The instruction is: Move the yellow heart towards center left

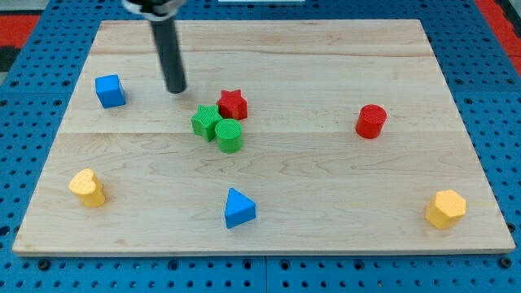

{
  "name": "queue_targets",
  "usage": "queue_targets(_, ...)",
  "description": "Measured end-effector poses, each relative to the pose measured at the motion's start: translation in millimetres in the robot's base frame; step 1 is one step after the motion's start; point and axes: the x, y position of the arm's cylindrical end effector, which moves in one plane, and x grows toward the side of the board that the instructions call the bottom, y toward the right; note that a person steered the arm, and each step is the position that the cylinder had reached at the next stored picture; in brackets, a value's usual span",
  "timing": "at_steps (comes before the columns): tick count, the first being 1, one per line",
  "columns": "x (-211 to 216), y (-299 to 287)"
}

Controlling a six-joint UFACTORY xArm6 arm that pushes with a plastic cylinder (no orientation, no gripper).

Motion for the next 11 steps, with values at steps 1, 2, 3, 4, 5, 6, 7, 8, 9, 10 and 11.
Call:
queue_targets(1, 46.4, -8.2)
queue_targets(2, 107.3, 1.3)
queue_targets(3, 150.1, -4.4)
queue_targets(4, 191.8, -18.8)
queue_targets(5, 220.0, -56.5)
queue_targets(6, 206.3, -76.1)
queue_targets(7, 183.3, -39.6)
queue_targets(8, 150.7, -50.3)
queue_targets(9, 136.8, -90.2)
queue_targets(10, 124.2, -92.0)
queue_targets(11, 109.1, -108.7)
